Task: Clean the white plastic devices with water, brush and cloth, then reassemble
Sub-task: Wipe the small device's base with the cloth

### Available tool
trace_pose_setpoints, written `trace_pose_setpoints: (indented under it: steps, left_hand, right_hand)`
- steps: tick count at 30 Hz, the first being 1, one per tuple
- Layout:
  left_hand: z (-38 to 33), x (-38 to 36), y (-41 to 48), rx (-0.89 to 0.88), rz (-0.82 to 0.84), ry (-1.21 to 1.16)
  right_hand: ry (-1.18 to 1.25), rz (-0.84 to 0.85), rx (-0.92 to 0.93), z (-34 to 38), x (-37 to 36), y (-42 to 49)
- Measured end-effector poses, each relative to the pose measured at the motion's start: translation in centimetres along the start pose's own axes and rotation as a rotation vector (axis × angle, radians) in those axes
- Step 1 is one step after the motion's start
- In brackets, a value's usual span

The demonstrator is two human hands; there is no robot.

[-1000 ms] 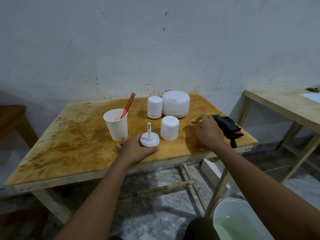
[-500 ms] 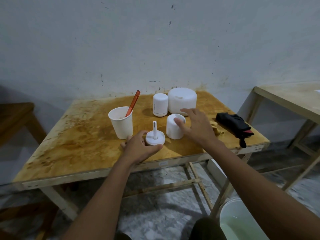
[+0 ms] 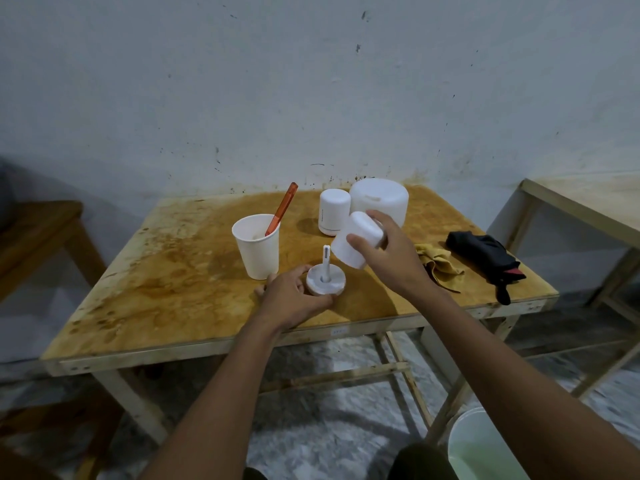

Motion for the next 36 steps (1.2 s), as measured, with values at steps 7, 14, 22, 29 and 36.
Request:
trace_pose_setpoints:
  steps: [7,14,22,29,36]
  left_hand:
    - [0.1,-0.1,-0.2,0.04,-0.001,-0.017]
    - [0.7,-0.4,0.1,0.076,0.032,-0.036]
    - [0.6,-0.3,0.0,0.088,0.01,-0.055]
    - [0.6,-0.4,0.3,0.084,0.014,-0.049]
    - [0.6,-0.3,0.1,0.099,0.006,-0.032]
  right_hand:
    - [0.185,-0.057,0.087,1.7,-0.9,-0.3]
    - [-0.046,0.097,0.101,1.3,-3.2,-0.6]
    - [-0.196,0.166,0.085,0.4,-4.5,-0.9]
    - [-0.3,0.21,0.146,1.1,-4.5,-1.2]
    - [-0.331,0.24,0.135,1.4,-5.1,-1.0]
Point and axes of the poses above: each hand's wrist, its own y-axis towards the middle knuckle, its own x-axis out of the back of the hand, z = x × y, the point moved 7 cm from there along y, towards the middle knuckle, and after that the axes turned 10 degrees about z, right-handed, at the moved point
